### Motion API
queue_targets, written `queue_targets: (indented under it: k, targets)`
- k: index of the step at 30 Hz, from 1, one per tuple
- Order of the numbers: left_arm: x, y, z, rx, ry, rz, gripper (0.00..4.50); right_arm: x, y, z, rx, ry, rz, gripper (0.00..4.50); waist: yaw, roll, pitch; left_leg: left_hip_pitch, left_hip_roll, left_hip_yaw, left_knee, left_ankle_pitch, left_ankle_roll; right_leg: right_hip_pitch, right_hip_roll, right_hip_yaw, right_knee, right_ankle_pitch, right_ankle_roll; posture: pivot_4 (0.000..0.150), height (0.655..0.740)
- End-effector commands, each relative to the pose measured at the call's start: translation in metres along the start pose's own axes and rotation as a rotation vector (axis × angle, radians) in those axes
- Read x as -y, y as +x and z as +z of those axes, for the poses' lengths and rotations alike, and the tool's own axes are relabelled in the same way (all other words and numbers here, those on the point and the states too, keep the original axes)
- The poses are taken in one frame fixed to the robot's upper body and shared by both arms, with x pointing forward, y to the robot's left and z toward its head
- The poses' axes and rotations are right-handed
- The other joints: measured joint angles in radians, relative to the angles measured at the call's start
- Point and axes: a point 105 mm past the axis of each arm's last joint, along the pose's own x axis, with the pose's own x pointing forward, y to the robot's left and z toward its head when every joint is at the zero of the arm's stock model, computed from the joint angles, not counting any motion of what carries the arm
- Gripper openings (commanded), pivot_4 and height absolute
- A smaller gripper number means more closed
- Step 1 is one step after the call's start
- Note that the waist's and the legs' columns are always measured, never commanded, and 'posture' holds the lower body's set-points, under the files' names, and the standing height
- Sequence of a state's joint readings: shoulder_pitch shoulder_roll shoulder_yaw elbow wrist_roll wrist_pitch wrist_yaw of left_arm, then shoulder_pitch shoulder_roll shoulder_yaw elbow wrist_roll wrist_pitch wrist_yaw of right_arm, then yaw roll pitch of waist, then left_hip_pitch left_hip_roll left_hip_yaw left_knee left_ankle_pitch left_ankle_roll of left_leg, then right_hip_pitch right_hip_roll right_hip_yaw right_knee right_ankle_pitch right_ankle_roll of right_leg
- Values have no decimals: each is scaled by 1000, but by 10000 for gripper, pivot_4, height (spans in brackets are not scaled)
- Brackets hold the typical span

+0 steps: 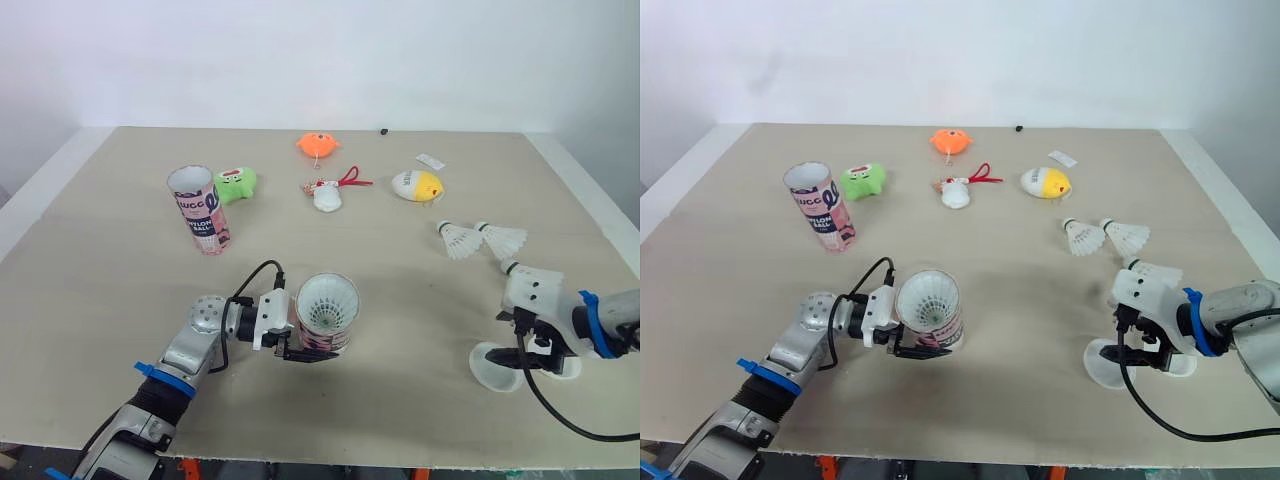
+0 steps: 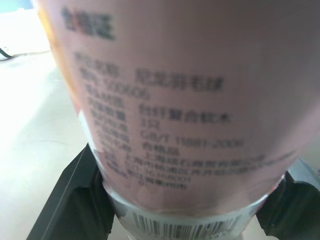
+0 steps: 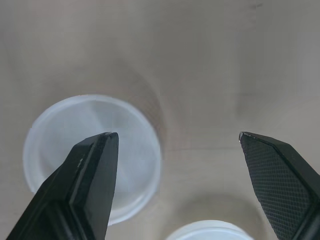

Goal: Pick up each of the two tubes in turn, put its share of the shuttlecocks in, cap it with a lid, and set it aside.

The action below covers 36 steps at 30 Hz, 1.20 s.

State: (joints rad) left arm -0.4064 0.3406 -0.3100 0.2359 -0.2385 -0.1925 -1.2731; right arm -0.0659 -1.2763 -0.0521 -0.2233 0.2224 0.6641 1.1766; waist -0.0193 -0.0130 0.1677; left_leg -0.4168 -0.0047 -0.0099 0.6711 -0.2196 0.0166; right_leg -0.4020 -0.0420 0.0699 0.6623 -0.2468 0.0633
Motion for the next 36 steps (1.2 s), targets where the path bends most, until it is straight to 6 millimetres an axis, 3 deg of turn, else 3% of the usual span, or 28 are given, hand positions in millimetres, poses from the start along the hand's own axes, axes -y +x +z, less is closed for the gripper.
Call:
queue_targets:
  k: [1, 5, 6, 8, 13, 15, 22, 33, 36]
  targets:
    - [-3, -1, -8, -46, 13, 18, 29310, 2, -6, -1, -19, -14, 22, 41423, 0, 0, 0, 0, 0, 0, 0, 0, 0, 0, 0, 0, 0, 0, 0, 1500, 7400]
    - [-6, -1, -10, -43, 10, 33, 29310, -2, -5, -4, -42, -24, 63, 41423, 0, 0, 0, 0, 0, 1, 0, 0, 0, -1, 0, 1, 0, 1, 2, 1500, 7400]
    - [-6, -1, -11, -45, 9, 35, 29310, -4, -4, -4, -46, -29, 78, 39121, 0, 0, 0, 0, 0, 1, 0, 0, 0, -1, 0, 1, 0, 1, 1, 1500, 7400]
    - [-7, -2, -14, -46, 0, 38, 29310, -6, -3, -4, -54, -37, 96, 33197, 0, 0, 0, 0, 0, 1, 0, 0, 0, 0, 0, 1, 0, 1, 1, 1500, 7400]
    - [-9, -3, -18, -24, -36, 70, 29310, -10, 1, -4, -65, -67, 130, 7494, 0, 0, 0, 2, 0, 3, 0, 0, 0, 0, 0, 2, 0, 2, 1, 1500, 7400]
    - [-10, -3, -17, -14, -50, 84, 29310, -10, 1, -4, -68, -74, 135, 365, 0, 0, 0, 2, 0, 3, 0, 0, 1, 1, 0, 2, 0, 2, 1, 1500, 7400]
    - [8, -7, -32, -64, -260, -6, 29310, -8, 1, 7, -27, -78, 149, 365, -4, 0, 0, 2, 1, 3, -1, 0, 1, 0, 0, 2, -1, 1, 0, 1500, 7400]
    - [5, -14, -39, -147, -303, -45, 29310, -13, -20, 76, 234, -92, 222, 365, -5, 1, -1, 3, 3, 3, -5, 0, 0, -1, 2, 2, -1, 1, 0, 1500, 7400]
    - [5, -15, -42, -167, -293, -57, 29310, -15, -36, 96, 275, -153, 236, 365, -5, 1, -1, 3, 3, 4, -5, 0, 0, -2, 2, 2, -1, 0, -2, 1500, 7400]
